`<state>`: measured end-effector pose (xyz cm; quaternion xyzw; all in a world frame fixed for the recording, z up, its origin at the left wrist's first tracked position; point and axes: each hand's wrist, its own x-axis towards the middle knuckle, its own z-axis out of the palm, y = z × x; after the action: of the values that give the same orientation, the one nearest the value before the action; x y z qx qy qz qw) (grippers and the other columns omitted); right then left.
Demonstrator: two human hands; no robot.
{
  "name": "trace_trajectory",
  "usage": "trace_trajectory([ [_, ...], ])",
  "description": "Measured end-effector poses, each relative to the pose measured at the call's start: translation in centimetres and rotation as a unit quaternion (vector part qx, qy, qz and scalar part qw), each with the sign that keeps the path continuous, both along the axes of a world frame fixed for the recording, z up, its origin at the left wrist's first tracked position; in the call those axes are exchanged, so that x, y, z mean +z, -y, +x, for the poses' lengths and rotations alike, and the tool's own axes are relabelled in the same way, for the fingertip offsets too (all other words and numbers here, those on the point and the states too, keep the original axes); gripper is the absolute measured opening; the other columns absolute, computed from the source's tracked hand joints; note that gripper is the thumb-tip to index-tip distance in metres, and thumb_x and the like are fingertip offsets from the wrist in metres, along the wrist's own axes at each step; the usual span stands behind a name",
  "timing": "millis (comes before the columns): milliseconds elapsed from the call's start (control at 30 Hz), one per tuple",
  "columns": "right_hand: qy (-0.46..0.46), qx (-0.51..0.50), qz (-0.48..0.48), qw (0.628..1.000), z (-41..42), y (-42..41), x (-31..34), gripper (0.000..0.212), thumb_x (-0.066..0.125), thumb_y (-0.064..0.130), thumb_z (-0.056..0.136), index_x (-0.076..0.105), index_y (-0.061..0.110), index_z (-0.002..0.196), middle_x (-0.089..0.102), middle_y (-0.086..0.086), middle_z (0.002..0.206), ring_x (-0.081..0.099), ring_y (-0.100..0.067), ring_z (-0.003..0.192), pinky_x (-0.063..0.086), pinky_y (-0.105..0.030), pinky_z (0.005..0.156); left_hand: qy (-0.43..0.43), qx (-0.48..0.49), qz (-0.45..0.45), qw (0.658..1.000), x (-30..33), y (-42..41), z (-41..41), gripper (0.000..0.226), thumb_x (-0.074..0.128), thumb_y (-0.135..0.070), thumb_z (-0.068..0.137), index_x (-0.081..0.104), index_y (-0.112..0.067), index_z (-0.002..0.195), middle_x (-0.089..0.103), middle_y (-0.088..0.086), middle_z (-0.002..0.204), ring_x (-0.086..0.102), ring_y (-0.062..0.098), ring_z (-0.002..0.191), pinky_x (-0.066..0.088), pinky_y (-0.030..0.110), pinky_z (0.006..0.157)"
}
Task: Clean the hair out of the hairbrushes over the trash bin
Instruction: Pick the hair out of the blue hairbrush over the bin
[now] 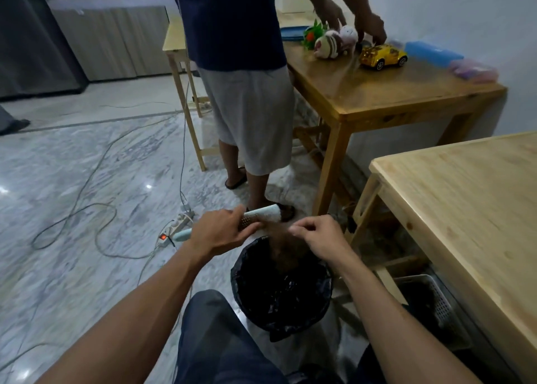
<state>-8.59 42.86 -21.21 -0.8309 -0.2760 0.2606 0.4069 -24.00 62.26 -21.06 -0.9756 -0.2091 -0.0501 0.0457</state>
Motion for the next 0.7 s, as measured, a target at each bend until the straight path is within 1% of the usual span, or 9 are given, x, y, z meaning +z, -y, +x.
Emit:
trace_trajectory([
  [100,0.029,-0.040,-0.031,0.998,1.5,2.7,0.5,0.013,0.074,0.027,0.094,0.082,0.020,0.102,0.077,0.004,0.102,0.066,-0.013,0.105,0.046,-0.029,0.093,-0.014,0.046,-0.028,0.998,-1.4,-2.7,-2.7,0.073,0.015,-0.083,0.081,0.049,-0.019,0.090,0.061,0.003,0.075,0.059,0.026,0.062,0.049,0.035,0.059],
  [167,0.017,-0.085,-0.038,0.996,2.9,4.9,0.4,0.016,0.072,0.025,0.095,0.080,0.017,0.106,0.076,0.000,0.109,0.065,-0.016,0.112,0.045,-0.030,0.094,-0.005,0.099,-0.051,0.994,-2.4,-4.6,-4.9,0.079,0.018,-0.084,0.082,0.057,-0.018,0.103,0.055,0.001,0.074,0.056,0.023,0.062,0.048,0.035,0.059],
  [233,0.016,-0.071,-0.060,0.996,3.4,5.7,0.1,0.019,0.068,0.029,0.098,0.078,0.020,0.111,0.074,0.000,0.118,0.063,-0.016,0.118,0.044,-0.031,0.095,-0.007,0.110,-0.059,0.992,-2.9,-4.9,-5.6,0.079,0.025,-0.083,0.085,0.060,-0.016,0.111,0.051,0.000,0.071,0.052,0.022,0.060,0.049,0.035,0.059],
  [267,0.013,-0.041,-0.062,0.997,3.3,5.5,0.0,0.023,0.064,0.033,0.100,0.076,0.023,0.116,0.072,0.001,0.123,0.061,-0.017,0.122,0.044,-0.032,0.096,-0.006,0.103,-0.066,0.993,-2.8,-4.3,-5.1,0.082,0.022,-0.086,0.083,0.059,-0.016,0.105,0.054,0.001,0.070,0.053,0.022,0.059,0.050,0.035,0.059],
  [333,0.006,0.019,-0.049,0.999,2.2,4.3,-0.3,0.039,0.058,0.048,0.101,0.066,0.028,0.133,0.063,0.002,0.139,0.055,-0.019,0.132,0.044,-0.034,0.102,0.002,0.081,-0.092,0.992,-2.6,-2.7,-3.5,0.087,0.009,-0.094,0.075,0.052,-0.019,0.086,0.059,0.005,0.069,0.057,0.025,0.059,0.054,0.039,0.060],
  [433,-0.025,0.051,-0.027,0.998,0.2,1.8,-0.4,0.073,0.061,0.069,0.088,0.052,0.030,0.149,0.054,0.004,0.149,0.049,-0.019,0.138,0.042,-0.035,0.108,0.003,0.058,-0.129,0.990,-2.2,-0.2,-0.7,0.081,0.013,-0.093,0.077,0.048,-0.020,0.078,0.057,0.004,0.064,0.058,0.026,0.058,0.050,0.039,0.058],
  [500,-0.042,0.053,-0.019,0.998,-0.6,0.8,-0.7,0.078,0.072,0.069,0.079,0.058,0.026,0.143,0.065,0.006,0.134,0.060,-0.012,0.125,0.046,-0.028,0.100,0.015,0.057,-0.165,0.984,-1.6,1.3,0.7,0.070,0.022,-0.089,0.082,0.043,-0.023,0.073,0.052,0.001,0.062,0.053,0.022,0.056,0.039,0.037,0.054],
  [600,-0.002,0.023,-0.018,1.000,-0.3,0.2,-1.8,0.025,0.079,0.041,0.087,0.082,0.023,0.103,0.079,0.010,0.089,0.070,-0.003,0.086,0.054,-0.027,0.085,0.030,0.064,-0.245,0.967,-0.9,2.0,1.4,0.058,0.033,-0.078,0.091,0.043,-0.024,0.070,0.053,0.000,0.064,0.050,0.017,0.058,0.031,0.036,0.054],
  [700,0.002,-0.056,-0.028,0.998,0.8,0.9,-2.4,0.011,0.077,0.030,0.091,0.085,0.021,0.093,0.079,0.009,0.075,0.072,-0.004,0.079,0.057,-0.029,0.084,0.037,0.083,-0.317,0.944,-1.0,0.8,0.4,0.066,0.034,-0.077,0.091,0.049,-0.017,0.068,0.055,0.001,0.063,0.057,0.026,0.062,0.034,0.035,0.055],
])
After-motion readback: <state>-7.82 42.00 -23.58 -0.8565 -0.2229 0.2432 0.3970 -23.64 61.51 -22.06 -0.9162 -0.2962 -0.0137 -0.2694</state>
